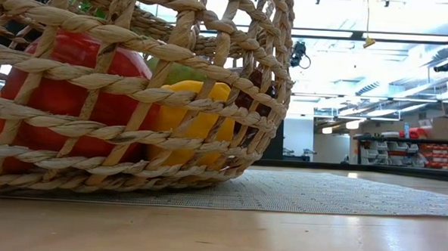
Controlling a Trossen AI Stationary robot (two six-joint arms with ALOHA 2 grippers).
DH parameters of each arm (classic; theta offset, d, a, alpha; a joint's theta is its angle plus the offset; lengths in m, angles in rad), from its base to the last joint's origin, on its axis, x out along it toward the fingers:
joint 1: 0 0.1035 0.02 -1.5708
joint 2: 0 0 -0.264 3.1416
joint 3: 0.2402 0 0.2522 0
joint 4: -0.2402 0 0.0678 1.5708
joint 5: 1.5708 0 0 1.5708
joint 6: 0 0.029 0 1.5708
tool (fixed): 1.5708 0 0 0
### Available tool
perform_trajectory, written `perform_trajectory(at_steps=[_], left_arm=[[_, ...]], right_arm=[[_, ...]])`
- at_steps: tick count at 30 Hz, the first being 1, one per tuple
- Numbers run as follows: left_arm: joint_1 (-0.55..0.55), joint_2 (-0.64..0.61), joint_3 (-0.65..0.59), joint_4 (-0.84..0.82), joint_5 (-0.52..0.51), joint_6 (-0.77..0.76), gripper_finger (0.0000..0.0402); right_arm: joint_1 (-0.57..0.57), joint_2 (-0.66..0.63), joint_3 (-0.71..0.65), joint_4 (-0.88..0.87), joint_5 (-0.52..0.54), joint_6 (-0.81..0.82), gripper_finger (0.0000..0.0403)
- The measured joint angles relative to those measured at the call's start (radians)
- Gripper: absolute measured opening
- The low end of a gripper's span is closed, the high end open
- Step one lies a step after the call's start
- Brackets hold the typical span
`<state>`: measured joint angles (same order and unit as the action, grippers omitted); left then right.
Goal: Build produce basket
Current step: Put the grapes into the brown basket
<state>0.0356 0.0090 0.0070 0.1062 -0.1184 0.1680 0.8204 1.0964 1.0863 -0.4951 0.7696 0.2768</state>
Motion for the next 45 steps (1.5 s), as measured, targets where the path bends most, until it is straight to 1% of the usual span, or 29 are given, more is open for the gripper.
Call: perform_trajectory(at_steps=[6,11,16,26,32,35,39,42,45], left_arm=[[0.0,0.0,0.0,0.0,0.0,0.0,0.016],[0.0,0.0,0.0,0.0,0.0,0.0,0.016],[0.0,0.0,0.0,0.0,0.0,0.0,0.016],[0.0,0.0,0.0,0.0,0.0,0.0,0.016],[0.0,0.0,0.0,0.0,0.0,0.0,0.016],[0.0,0.0,0.0,0.0,0.0,0.0,0.016],[0.0,0.0,0.0,0.0,0.0,0.0,0.016],[0.0,0.0,0.0,0.0,0.0,0.0,0.016],[0.0,0.0,0.0,0.0,0.0,0.0,0.016]], right_arm=[[0.0,-0.021,0.0,0.093,0.001,-0.146,0.0144],[-0.008,-0.018,0.0,0.146,0.056,-0.248,0.0142],[-0.034,-0.018,0.0,0.197,0.068,-0.329,0.0142],[-0.087,-0.017,0.0,0.206,0.064,-0.466,0.0142],[-0.111,-0.008,0.0,0.206,0.055,-0.464,0.0142],[-0.117,0.028,0.0,0.213,0.075,-0.495,0.0142],[-0.125,0.126,0.0,0.276,0.169,-0.575,0.0142],[-0.125,0.201,0.0,0.408,0.185,-0.669,0.0142],[-0.124,0.266,0.0,0.586,0.131,-0.78,0.0142]])
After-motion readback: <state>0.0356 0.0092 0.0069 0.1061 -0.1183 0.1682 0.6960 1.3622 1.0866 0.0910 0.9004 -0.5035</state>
